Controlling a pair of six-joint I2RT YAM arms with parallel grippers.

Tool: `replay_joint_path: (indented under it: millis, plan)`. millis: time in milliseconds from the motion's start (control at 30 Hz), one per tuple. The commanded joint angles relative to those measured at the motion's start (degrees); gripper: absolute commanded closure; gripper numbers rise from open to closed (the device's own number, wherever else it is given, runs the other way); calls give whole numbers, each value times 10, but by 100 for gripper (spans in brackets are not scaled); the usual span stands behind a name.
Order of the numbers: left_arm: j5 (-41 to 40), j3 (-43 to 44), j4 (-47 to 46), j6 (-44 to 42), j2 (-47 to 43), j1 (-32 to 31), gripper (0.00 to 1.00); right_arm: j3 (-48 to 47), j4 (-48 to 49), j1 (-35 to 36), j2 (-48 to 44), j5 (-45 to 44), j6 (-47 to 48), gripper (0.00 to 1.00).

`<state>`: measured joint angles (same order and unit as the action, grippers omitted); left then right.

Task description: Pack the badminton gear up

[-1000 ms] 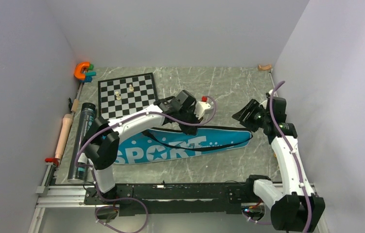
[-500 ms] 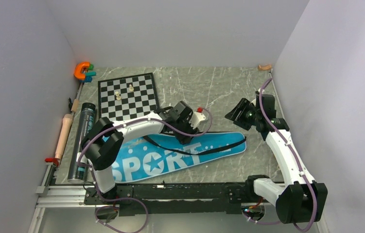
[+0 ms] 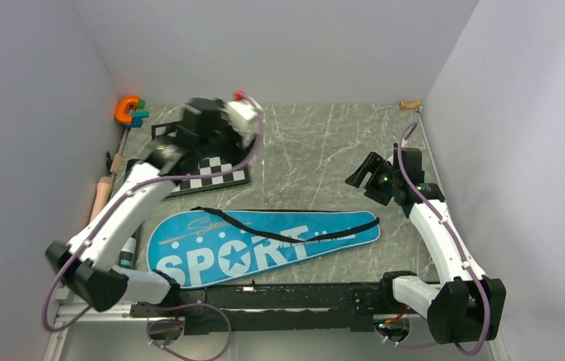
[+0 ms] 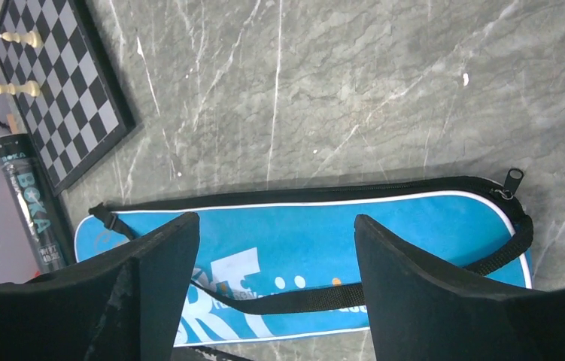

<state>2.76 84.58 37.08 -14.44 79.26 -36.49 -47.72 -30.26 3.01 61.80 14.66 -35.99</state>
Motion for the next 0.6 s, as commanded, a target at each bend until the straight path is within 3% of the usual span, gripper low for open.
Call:
replay_joint_path:
  millis: [0,267,567]
  plan:
    - [-80,-7,117,-32,-47,114,1,-30,-3,2,-18,-14,10,21]
    - [-52,-192,89,-81,-122,399,0,-29,-3,2,-25,2,7,20]
    - [-7,-275,49,-127,-97,601,1,-34,-22,3,-31,4,18,15]
